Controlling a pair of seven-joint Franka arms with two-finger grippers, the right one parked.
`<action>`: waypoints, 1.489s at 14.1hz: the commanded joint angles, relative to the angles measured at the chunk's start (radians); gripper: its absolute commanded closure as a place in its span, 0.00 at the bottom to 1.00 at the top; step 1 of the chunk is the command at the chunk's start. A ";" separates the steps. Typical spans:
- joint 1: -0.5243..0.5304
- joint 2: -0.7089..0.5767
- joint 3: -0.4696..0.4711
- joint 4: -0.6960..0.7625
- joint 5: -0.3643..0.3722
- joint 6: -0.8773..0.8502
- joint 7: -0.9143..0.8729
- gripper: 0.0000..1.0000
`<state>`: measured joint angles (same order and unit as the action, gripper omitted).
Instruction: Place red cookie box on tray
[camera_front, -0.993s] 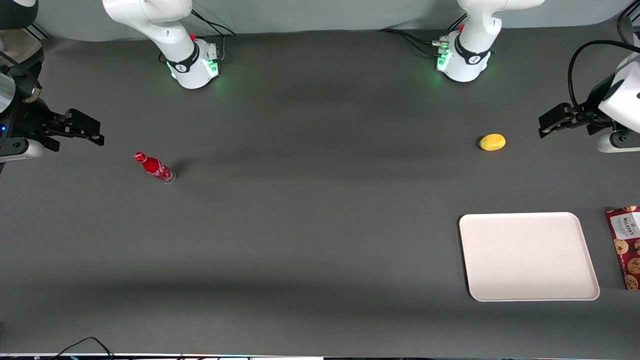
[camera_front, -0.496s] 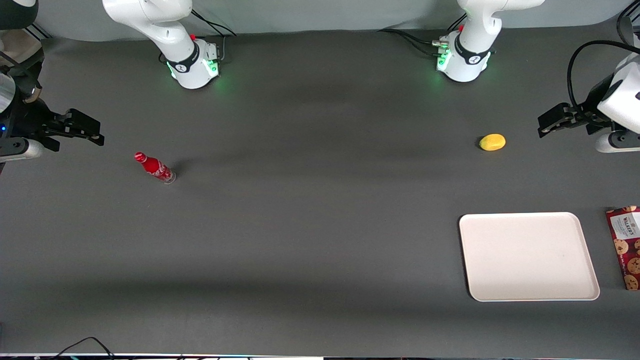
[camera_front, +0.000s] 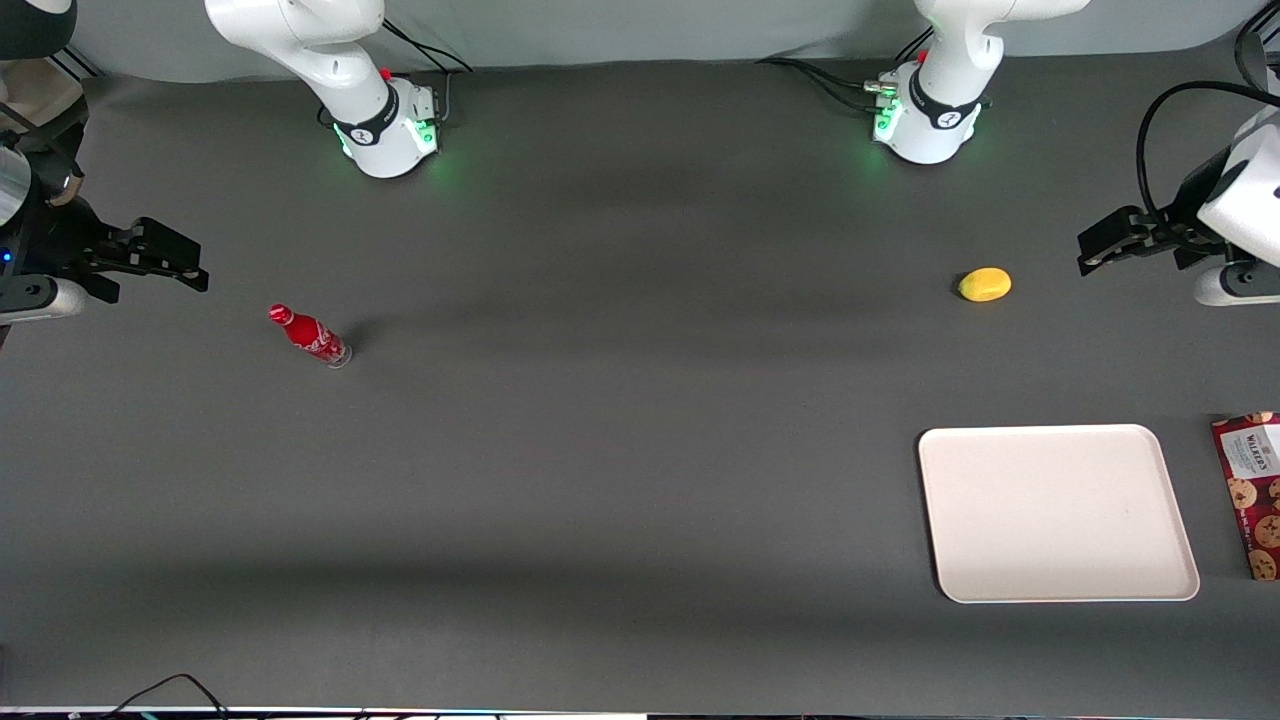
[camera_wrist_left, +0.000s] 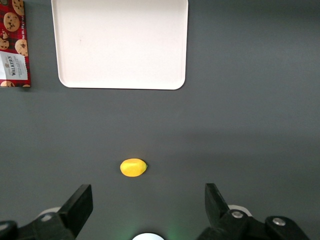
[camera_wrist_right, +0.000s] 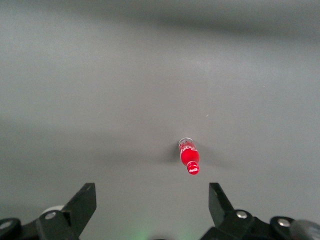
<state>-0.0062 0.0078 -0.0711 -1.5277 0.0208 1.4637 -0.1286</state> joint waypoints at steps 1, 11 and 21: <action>0.021 0.012 0.008 0.023 0.010 -0.008 -0.002 0.00; 0.333 0.200 0.115 0.034 -0.002 0.251 0.482 0.00; 0.457 0.774 0.174 0.304 -0.116 0.619 0.698 0.00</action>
<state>0.4471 0.7059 0.1116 -1.3192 -0.0698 2.0771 0.5522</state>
